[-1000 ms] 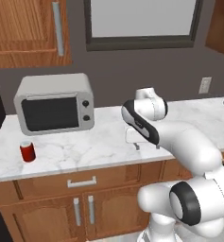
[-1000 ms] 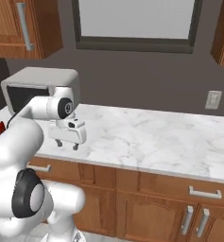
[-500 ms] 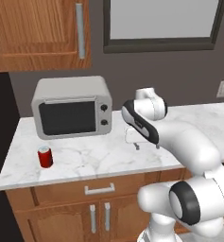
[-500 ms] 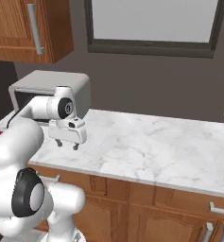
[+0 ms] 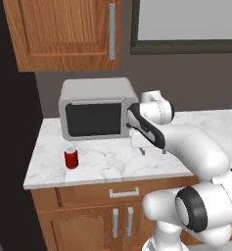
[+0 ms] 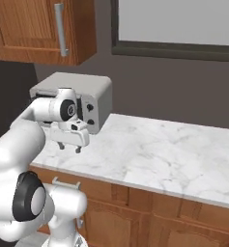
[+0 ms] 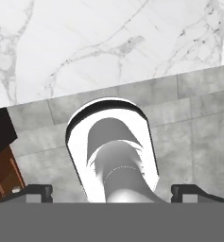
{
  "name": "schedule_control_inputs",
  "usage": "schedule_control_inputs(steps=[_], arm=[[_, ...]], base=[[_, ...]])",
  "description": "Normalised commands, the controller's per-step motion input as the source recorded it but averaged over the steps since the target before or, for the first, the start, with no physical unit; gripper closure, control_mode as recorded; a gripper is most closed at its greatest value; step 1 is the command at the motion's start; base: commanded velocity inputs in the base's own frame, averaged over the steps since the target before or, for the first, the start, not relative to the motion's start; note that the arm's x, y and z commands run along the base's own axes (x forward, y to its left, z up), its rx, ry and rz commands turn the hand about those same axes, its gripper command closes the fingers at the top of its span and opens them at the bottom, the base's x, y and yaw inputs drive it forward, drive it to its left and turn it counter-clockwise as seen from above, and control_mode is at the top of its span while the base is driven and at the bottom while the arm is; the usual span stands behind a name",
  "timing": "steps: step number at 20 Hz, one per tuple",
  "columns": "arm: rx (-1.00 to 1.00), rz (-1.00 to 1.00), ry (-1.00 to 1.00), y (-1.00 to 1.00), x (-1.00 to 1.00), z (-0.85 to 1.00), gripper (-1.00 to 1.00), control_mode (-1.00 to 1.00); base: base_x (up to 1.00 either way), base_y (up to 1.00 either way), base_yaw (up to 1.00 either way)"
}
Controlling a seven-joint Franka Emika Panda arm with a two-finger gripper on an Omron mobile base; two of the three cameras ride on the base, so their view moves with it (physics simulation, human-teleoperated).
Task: Four empty soda cans are scattered around the kitchen. Gather all the cans and cluster them next to the stove for recycling.
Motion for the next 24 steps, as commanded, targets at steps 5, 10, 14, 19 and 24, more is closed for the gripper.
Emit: schedule_control_inputs(steps=[5, 10, 14, 19, 24], arm=[[0.00, 0.00, 0.00, 0.00, 0.00, 0.00, -1.00, 1.00], [0.00, 0.00, 0.00, 0.00, 0.00, 0.00, -1.00, 1.00], [0.00, 0.00, 0.00, 0.00, 0.00, 0.00, -1.00, 1.00], [0.00, 0.00, 0.00, 0.00, 0.00, 0.00, -1.00, 1.00], [0.00, 0.00, 0.00, 0.00, 0.00, 0.00, -1.00, 1.00]], base=[[0.21, 0.15, 0.32], [0.31, 0.17, 0.33], [0.34, 0.16, 0.28], [0.35, 0.20, 0.25], [0.40, 0.17, 0.13]])
